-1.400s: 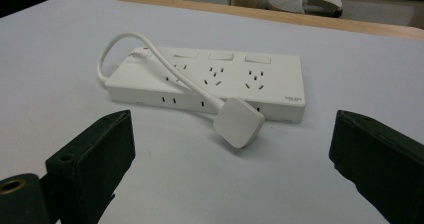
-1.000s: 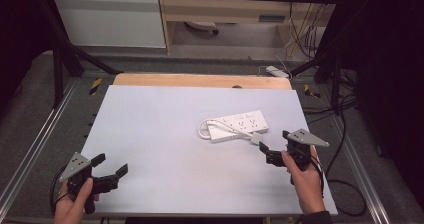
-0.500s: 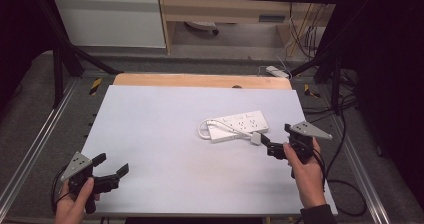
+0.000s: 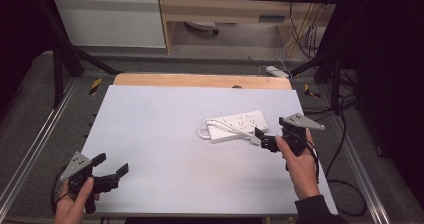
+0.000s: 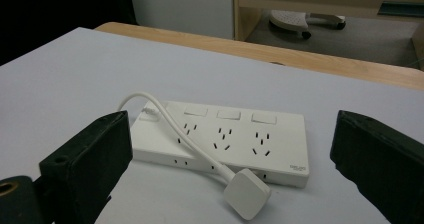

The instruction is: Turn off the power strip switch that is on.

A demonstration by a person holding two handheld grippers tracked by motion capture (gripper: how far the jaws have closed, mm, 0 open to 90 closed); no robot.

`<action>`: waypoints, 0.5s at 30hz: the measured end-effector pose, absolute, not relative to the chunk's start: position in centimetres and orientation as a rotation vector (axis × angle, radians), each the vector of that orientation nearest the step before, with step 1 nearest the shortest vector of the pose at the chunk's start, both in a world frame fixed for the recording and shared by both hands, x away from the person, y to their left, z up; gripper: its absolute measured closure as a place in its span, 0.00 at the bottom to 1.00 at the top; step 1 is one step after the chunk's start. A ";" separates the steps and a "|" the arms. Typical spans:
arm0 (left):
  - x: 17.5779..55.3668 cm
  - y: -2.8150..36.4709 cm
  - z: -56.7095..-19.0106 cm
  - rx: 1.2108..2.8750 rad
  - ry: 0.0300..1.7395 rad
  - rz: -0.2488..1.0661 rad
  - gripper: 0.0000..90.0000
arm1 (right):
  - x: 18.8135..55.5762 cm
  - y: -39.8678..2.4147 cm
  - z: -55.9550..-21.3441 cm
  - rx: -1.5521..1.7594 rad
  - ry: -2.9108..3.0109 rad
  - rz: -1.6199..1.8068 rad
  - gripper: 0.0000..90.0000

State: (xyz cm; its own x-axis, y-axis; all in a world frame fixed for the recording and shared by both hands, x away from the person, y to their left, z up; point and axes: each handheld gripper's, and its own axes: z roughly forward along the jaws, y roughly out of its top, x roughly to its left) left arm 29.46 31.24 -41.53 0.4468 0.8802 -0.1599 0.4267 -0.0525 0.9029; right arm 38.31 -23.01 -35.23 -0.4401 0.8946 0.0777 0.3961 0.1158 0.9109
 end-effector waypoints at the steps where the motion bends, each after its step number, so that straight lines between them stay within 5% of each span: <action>1: 29.4 31.2 -41.5 1.669 1.144 0.552 0.06 | 38.4 -23.0 -35.1 1.245 1.896 1.297 0.04; 15: 29.4 31.1 -41.6 1.676 1.144 0.549 0.06 | 39.9 -22.7 -34.0 1.249 1.886 1.293 0.05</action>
